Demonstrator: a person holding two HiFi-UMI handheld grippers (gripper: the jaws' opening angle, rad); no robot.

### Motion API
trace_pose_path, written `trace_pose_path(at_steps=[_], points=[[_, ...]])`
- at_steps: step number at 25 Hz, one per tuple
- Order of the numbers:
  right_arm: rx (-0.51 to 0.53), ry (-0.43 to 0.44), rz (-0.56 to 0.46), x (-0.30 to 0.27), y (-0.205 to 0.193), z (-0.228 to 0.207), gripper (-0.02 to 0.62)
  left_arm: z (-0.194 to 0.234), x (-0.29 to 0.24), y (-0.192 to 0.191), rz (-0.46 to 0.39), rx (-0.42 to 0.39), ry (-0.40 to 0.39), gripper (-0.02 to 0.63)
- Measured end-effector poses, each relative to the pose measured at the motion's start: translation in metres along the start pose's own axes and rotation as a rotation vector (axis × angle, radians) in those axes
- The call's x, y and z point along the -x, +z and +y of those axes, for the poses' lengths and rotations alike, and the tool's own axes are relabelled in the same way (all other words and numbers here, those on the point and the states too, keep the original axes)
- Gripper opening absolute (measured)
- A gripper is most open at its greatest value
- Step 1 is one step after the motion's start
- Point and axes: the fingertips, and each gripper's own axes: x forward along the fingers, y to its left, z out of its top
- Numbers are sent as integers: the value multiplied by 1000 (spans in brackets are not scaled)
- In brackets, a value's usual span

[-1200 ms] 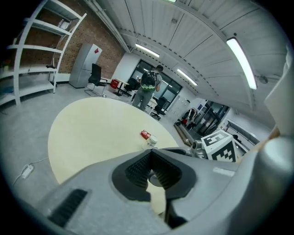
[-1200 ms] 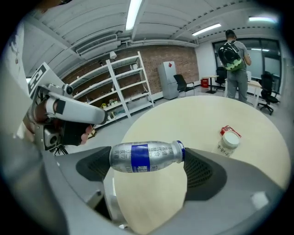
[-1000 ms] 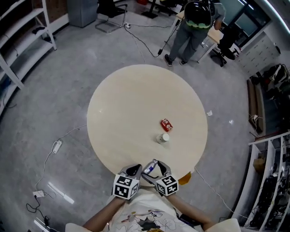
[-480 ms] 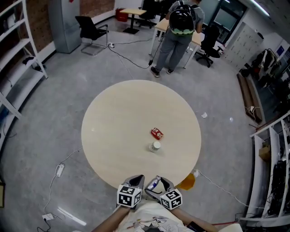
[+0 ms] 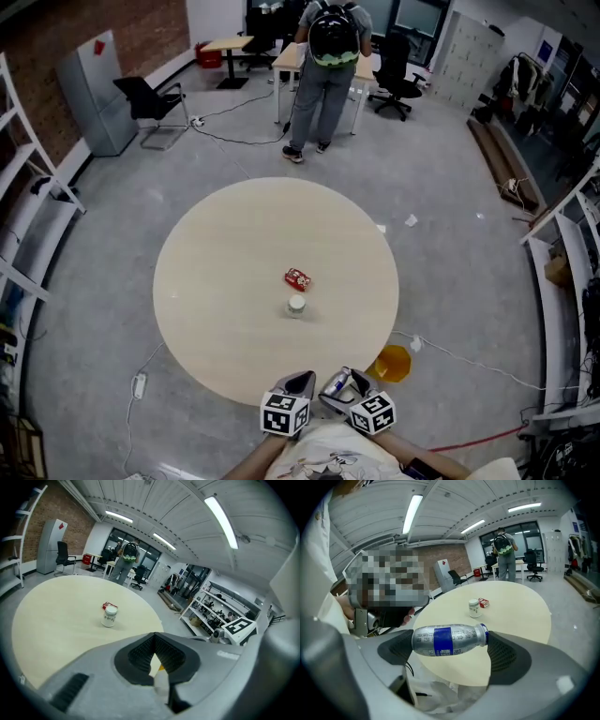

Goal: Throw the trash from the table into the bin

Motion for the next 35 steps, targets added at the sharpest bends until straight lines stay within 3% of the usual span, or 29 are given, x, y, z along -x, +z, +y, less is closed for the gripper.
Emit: trace_pose_path(at_steps=[12,17,35], points=[[-129,-105,-104,70,-15,-75,500,-83,-65,-9,102,-129,-89,6],[-175,-149,-144,90,-14,-102,500,-101,-89,-11,153,-119,-129,6],[-330,-305,-249,165,-33,-233,500,-182,-190,-5,247,-201,-216,6]])
